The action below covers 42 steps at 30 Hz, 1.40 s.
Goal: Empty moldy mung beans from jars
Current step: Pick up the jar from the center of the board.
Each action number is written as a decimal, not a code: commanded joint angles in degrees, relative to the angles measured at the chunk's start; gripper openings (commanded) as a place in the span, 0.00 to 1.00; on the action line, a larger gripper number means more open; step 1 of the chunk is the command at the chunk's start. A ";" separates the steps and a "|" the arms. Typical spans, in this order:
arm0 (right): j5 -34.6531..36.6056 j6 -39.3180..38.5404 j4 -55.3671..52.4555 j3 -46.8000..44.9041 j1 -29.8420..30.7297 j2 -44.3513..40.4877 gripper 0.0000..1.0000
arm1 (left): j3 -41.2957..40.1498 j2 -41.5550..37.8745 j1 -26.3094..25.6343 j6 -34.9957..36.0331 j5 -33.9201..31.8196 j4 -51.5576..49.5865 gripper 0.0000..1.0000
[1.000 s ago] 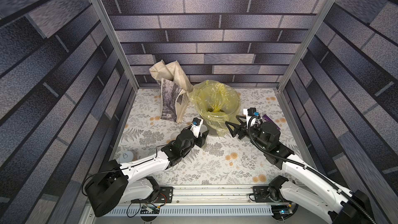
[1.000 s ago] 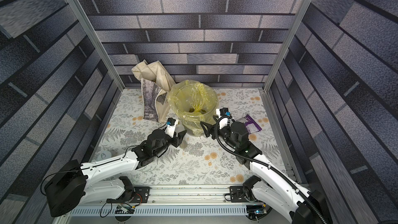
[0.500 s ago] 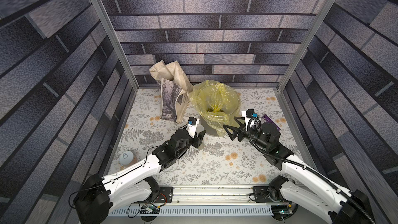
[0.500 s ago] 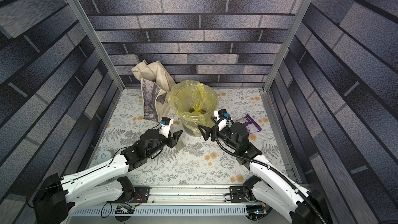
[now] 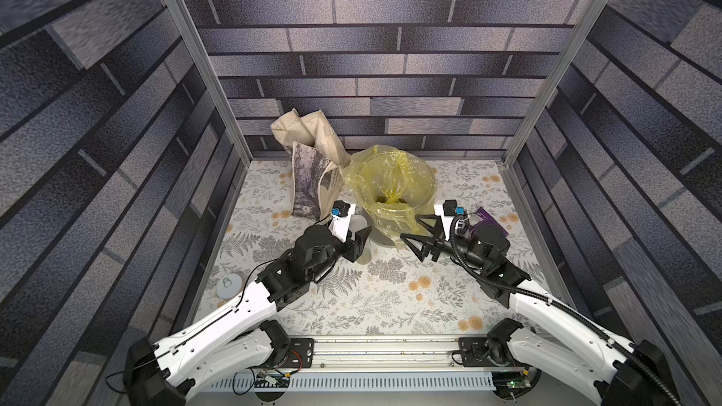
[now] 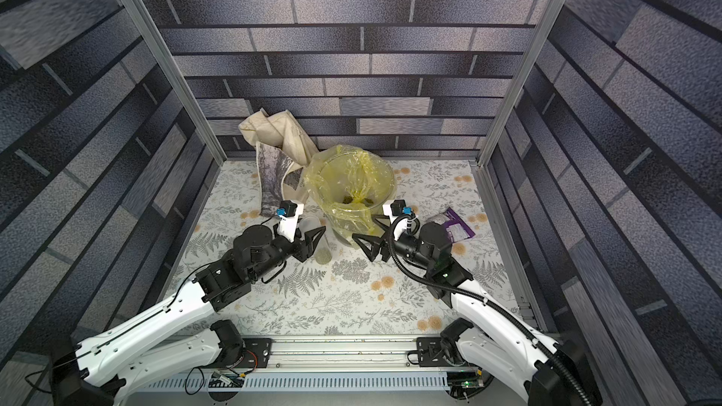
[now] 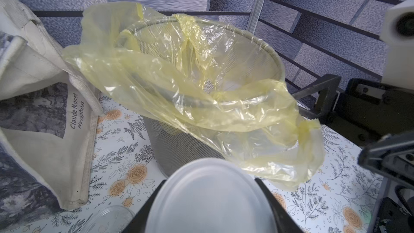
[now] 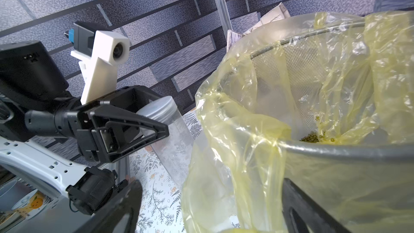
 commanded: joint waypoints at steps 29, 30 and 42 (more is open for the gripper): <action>-9.38 4.06 7.26 6.79 -0.27 0.88 0.96 | 26.21 3.68 -0.39 -0.58 11.78 -13.78 0.49; -9.35 3.97 7.26 6.99 -0.30 1.19 0.96 | 26.70 3.98 -0.43 -0.68 12.19 -14.02 0.49; -7.21 0.18 3.71 8.67 -0.25 0.03 0.96 | 31.48 6.34 -0.39 -0.52 15.53 -14.78 0.49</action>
